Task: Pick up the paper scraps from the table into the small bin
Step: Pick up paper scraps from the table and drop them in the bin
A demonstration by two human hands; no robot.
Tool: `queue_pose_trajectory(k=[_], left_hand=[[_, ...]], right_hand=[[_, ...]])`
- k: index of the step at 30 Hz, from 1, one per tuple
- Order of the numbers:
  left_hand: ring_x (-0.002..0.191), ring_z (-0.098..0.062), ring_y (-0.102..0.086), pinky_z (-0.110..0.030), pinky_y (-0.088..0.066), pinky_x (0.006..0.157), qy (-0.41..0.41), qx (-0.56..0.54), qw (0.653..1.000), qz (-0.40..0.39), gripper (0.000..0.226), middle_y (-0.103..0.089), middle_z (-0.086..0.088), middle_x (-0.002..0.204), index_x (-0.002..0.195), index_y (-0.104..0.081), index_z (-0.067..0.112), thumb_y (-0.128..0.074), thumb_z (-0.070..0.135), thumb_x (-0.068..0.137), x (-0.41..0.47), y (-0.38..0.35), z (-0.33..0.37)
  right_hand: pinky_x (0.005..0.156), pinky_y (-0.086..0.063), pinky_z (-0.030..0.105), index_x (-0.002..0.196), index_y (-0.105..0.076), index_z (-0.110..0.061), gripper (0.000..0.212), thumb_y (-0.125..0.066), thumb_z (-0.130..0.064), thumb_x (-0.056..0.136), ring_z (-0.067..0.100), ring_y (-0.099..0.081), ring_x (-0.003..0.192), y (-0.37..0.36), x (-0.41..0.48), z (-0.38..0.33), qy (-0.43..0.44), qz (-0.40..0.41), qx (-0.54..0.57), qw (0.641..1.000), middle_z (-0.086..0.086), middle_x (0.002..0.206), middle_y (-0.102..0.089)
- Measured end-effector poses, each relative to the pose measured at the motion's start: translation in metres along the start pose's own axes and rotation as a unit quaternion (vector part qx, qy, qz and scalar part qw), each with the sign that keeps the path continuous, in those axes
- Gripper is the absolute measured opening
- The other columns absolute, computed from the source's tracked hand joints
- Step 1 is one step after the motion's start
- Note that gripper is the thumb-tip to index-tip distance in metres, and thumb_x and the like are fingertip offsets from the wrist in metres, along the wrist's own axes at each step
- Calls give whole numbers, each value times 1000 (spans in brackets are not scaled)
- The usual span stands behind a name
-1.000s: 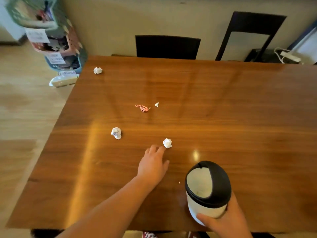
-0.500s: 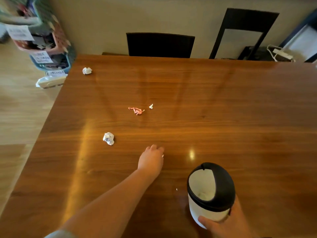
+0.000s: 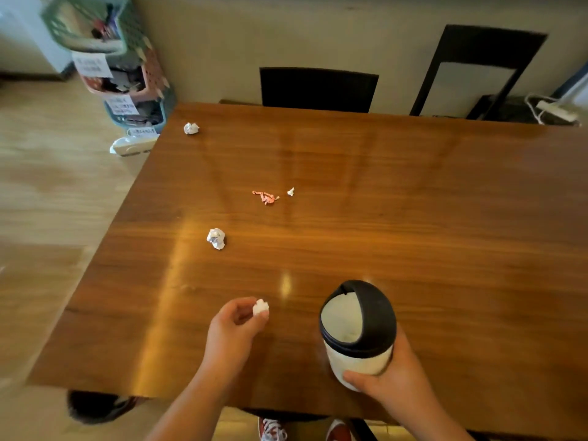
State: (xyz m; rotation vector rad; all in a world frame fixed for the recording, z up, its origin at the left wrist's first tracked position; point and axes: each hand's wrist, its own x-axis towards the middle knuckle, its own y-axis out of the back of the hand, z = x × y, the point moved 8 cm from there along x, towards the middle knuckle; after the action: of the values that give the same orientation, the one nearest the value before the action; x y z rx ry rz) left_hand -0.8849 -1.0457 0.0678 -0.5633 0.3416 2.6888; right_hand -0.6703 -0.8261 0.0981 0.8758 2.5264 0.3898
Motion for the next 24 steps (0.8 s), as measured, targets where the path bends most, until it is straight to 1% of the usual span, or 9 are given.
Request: queue_pose_trajectory(k=[4,8,10,12,14,15,16,20,24], left_hand=[[99,-14,-71,-37,-56,84,-136,-105,982,81,30,-74,5,105,107,-67,31,-79,27,80,-35,24,102],[96,-18,-68,-38,-55,86,-302,-187,908,222,32,-70,2,103,107,-65,33,-79,39,79,-79,66,187],[91,-12,-66,-29,-54,82,-352,-193,885,238,29,-68,8,99,106,-63,36,-78,34,81,-95,58,204],[87,-1,-64,-18,-52,77,-364,-88,908,187,33,-67,17,97,106,-61,42,-77,29,80,-100,20,208],[101,8,-58,-20,-50,89,-302,129,944,-26,39,-62,28,110,113,-56,50,-74,42,80,-93,-50,182],[112,12,-51,-23,-46,99,-269,231,925,-133,46,-56,32,121,122,-49,53,-70,49,81,-95,-79,157],[119,15,-42,-22,-40,105,-254,290,902,-192,52,-48,34,130,129,-42,54,-64,55,82,-97,-93,133],[114,23,-42,-7,-37,91,-225,306,908,-176,57,-47,40,118,131,-43,51,-48,74,78,-88,-80,87],[101,17,-53,-15,-50,87,-150,323,918,-174,40,-60,27,108,119,-59,43,-58,61,83,-58,-51,42]], right_hand=[[64,-47,1,110,-27,-89,108,-97,-48,39,-30,-49,101,4,-1,-5,15,-23,-3,1000,-53,114,-49],[64,-47,0,109,-30,-88,106,-95,-44,37,-28,-52,100,9,0,-15,48,-23,-2,999,-51,112,-53],[65,-48,3,110,-33,-85,105,-95,-43,38,-25,-53,101,11,0,-19,61,-20,-1,998,-47,114,-55],[68,-48,8,111,-35,-83,103,-94,-44,37,-22,-54,104,13,-1,-22,67,-16,5,998,-45,115,-56],[71,-47,10,112,-35,-83,102,-94,-46,38,-21,-54,104,13,-1,-24,74,-16,9,997,-44,115,-56],[70,-47,10,112,-35,-83,101,-95,-47,39,-20,-55,103,14,-2,-24,77,-16,7,997,-44,115,-56],[68,-49,10,113,-35,-81,101,-95,-48,40,-18,-56,103,15,-2,-24,80,-15,5,997,-43,116,-57],[71,-50,12,118,-33,-80,104,-96,-52,40,-17,-56,107,21,-5,-19,66,-3,0,998,-42,119,-55],[65,-46,5,113,-24,-88,108,-93,-54,36,-30,-49,100,16,-4,-15,47,4,-8,999,-57,111,-48]])
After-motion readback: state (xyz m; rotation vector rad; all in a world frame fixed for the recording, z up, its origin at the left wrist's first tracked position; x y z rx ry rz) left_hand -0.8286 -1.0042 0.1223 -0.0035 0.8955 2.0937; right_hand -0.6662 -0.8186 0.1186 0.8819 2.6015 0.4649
